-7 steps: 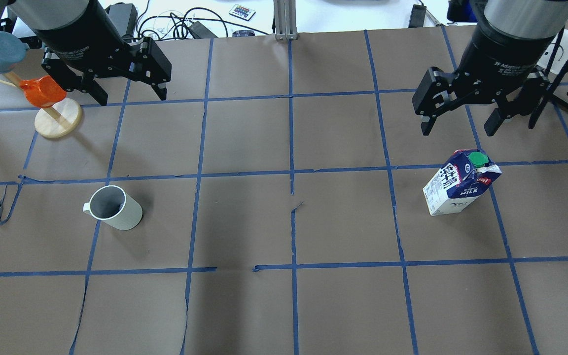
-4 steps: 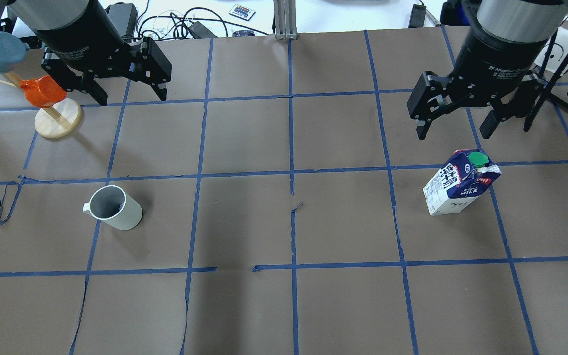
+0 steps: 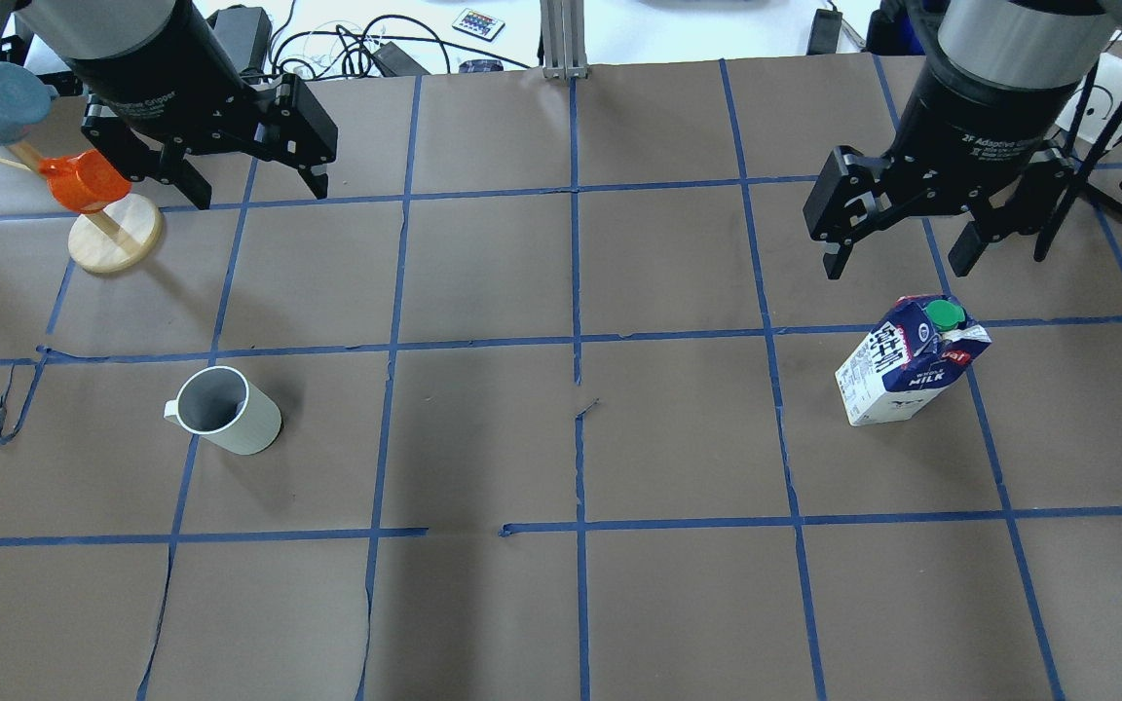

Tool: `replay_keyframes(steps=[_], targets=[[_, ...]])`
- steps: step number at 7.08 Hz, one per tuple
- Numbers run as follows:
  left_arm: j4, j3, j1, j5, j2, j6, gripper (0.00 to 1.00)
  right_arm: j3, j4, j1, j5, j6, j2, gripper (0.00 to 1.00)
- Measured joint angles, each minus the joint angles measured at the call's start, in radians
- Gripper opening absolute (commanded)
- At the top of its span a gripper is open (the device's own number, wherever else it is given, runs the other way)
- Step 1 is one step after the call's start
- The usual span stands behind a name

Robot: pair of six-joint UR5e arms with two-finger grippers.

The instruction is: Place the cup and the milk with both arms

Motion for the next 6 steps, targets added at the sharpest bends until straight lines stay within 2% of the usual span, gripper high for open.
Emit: replay_keyframes(steps=[6], targets=[[-0.009,0.0,0.001,0.001,0.001,0.001,1.0,0.0,-0.002,-0.001,-0.003,-0.008,0.009,1.0]])
